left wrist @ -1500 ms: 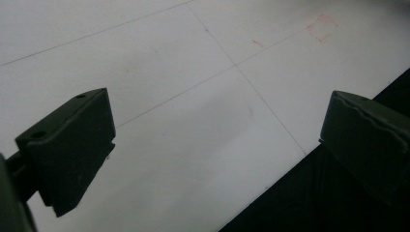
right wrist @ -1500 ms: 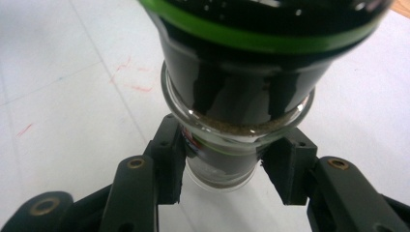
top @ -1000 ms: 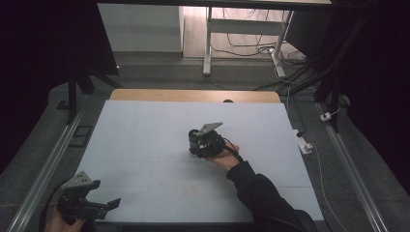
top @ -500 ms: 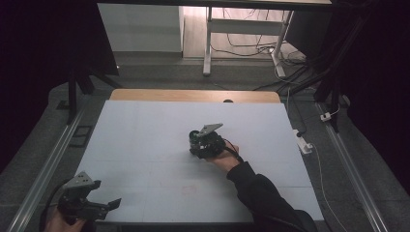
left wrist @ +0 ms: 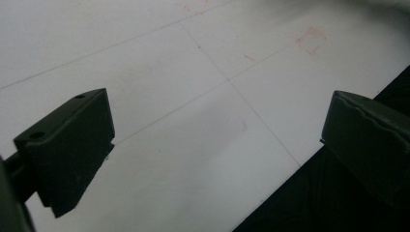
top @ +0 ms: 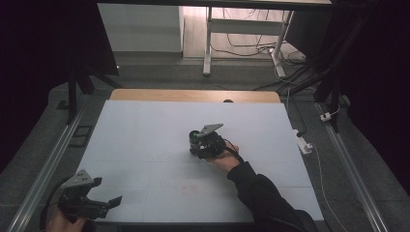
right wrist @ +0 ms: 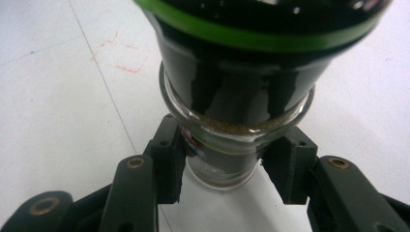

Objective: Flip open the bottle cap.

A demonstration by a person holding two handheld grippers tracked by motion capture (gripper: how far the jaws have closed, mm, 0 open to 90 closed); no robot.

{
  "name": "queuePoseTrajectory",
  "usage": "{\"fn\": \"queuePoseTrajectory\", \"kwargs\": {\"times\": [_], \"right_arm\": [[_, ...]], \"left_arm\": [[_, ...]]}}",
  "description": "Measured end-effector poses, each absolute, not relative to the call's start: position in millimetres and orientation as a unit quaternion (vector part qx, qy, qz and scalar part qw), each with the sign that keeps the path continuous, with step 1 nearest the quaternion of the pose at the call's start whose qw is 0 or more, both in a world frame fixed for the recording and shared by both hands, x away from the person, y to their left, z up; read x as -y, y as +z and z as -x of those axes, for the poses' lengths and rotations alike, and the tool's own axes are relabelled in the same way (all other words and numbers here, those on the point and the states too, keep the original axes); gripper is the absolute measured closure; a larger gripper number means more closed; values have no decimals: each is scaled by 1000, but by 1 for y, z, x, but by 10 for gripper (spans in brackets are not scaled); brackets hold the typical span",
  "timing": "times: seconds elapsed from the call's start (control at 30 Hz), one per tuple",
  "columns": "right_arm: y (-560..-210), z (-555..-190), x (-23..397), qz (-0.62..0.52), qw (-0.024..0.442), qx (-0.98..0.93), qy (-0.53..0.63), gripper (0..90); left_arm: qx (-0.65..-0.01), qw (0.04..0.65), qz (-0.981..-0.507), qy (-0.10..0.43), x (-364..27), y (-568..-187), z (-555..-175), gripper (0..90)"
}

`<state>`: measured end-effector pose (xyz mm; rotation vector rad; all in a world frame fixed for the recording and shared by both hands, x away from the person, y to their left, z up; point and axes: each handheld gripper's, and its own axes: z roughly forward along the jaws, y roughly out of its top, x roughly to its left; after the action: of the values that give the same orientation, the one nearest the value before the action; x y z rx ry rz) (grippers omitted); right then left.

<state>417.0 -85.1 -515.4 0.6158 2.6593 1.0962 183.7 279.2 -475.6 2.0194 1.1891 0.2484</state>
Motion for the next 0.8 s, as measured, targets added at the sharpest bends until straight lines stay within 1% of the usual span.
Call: {"fn": "queuePoseTrajectory", "kwargs": {"times": [0.3, 0.4, 0.8], "right_arm": [[-516, -417, 85, -209, 100, -899, 372, 528], [-516, -417, 85, -209, 100, -899, 372, 528], [-516, -418, 86, -204, 97, -899, 374, 528]], "left_arm": [[-448, 401, -793, 94, -277, -475, -190, 0], [-438, 419, -790, 95, -274, -476, -195, 0], [-422, 432, -793, 87, -258, -475, -213, 0]]}}
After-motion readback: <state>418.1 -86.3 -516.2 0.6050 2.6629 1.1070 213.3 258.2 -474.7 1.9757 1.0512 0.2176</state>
